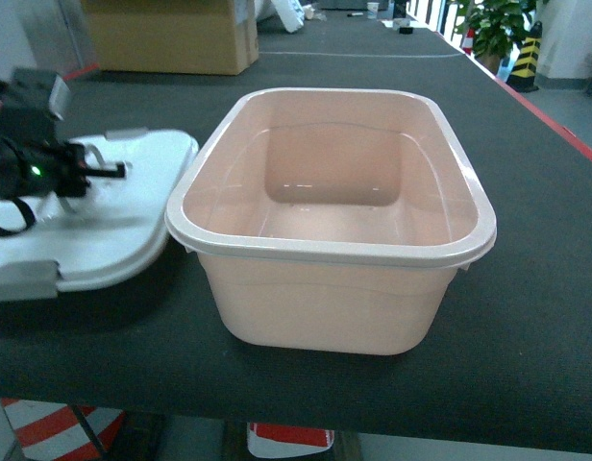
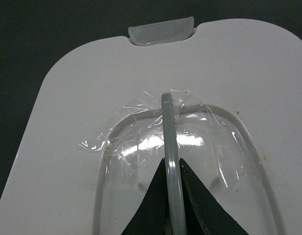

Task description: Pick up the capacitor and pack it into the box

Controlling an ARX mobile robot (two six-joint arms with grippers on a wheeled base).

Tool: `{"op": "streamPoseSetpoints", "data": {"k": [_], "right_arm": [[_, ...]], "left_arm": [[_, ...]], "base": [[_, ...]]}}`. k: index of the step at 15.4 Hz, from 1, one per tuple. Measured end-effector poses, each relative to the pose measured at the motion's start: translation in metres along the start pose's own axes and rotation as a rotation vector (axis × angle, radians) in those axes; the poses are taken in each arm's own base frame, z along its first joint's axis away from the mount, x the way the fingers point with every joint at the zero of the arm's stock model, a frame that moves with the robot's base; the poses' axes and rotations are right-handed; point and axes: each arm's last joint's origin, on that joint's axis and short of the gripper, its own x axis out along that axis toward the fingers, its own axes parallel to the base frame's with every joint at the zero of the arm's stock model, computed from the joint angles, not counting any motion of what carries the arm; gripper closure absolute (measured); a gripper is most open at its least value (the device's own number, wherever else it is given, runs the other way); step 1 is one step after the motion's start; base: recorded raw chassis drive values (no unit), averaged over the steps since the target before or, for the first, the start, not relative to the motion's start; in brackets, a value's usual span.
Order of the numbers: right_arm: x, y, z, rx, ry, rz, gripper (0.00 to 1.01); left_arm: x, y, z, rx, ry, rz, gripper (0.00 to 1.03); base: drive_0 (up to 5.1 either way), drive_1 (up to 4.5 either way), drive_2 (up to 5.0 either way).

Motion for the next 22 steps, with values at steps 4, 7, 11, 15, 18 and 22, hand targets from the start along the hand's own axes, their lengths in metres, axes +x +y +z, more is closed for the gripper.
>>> {"op": "streamPoseSetpoints", "data": {"k": [4, 7, 11, 15, 18, 22], "right_arm": [[0.0, 0.0, 0.0, 0.0, 0.0, 0.0, 0.03], [0.0, 0.0, 0.0, 0.0, 0.0, 0.0, 0.03], [0.0, 0.0, 0.0, 0.0, 0.0, 0.0, 0.03], [0.0, 0.0, 0.0, 0.0, 0.0, 0.0, 0.03], [0.0, 0.0, 0.0, 0.0, 0.0, 0.0, 0.03], [0.0, 0.0, 0.0, 0.0, 0.0, 0.0, 0.03]], "left_arm": [[-0.079, 0.037, 0.111, -0.017, -0.266, 0.062, 1.01], [-0.132, -0.025, 0.128, -0.04, -0.266, -0.053, 1.01], [-0.166, -0.109, 0.122, -0.008, -0.194, -0.1, 1.01], [-0.188, -0.17, 0.115, 0.064, -0.135, -0.114, 1.01], [-0.197, -0.21, 0.117, 0.09, -0.132, -0.145, 1.01], [-0.188, -0.241, 0.105, 0.096, -0.098, -0.13, 1.01]], "base": [[0.0, 0.0, 0.0], [0.0, 0.0, 0.0], [0.0, 0.0, 0.0], [0.0, 0.0, 0.0], [0.0, 0.0, 0.0], [0.0, 0.0, 0.0]]}}
